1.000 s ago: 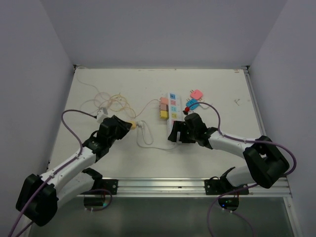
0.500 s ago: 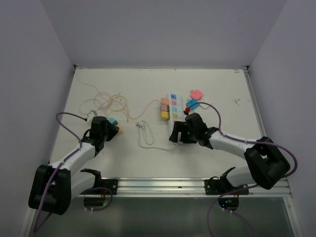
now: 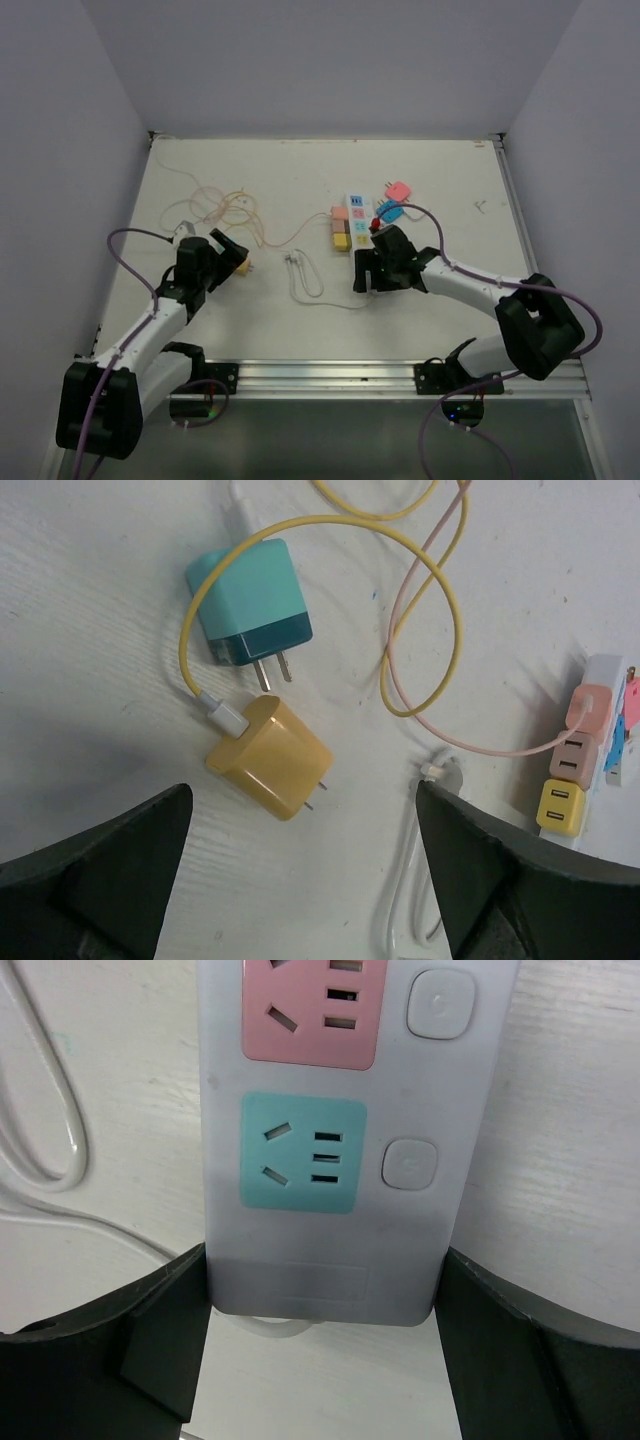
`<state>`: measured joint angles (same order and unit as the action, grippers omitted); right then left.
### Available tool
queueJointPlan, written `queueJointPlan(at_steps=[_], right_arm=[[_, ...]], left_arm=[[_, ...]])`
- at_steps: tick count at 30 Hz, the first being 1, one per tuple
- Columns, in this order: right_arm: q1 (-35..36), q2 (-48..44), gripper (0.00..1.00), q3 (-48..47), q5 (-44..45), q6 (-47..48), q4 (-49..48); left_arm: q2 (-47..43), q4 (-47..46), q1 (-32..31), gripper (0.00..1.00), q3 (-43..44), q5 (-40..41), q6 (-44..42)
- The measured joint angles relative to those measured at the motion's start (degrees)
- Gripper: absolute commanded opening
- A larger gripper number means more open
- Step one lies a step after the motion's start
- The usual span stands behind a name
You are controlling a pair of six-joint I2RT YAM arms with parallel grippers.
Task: Pull the plug off the socket
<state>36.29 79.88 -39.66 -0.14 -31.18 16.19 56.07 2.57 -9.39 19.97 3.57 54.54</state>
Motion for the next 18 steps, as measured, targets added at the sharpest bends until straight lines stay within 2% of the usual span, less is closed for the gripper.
queueJointPlan(at_steps=[7,10,11,12,13,18], right_arm=[[-0.04,2.99,0.03,-4.7,4.66,4.52,9.92],[-0.02,3.5,0.16,-5.31,6.08,5.31,11.8],[0.0,3.65,0.29,-5.38,6.6,5.4,12.24],[0.07,3.76,0.35,-5.46,7.15,5.4,12.63],[0.09,3.85,0.46,-5.6,7.61,5.42,12.94],[0.63,5.49,0.68,-7.04,10.14,5.27,14.78]], left_arm=[[-2.8,6.99,0.0,1.0,5.66,-1.25,-3.39],[-3.21,10.05,0.0,1.0,8.33,-1.25,-6.08],[-3.67,11.06,0.0,1.0,8.87,-1.18,-7.15],[-4.28,12.09,0.0,1.0,9.35,-0.98,-8.02],[-5.03,13.11,0.0,0.99,9.73,-0.81,-8.94],[-8.02,16.83,0.0,1.0,11.1,-0.09,-12.44]])
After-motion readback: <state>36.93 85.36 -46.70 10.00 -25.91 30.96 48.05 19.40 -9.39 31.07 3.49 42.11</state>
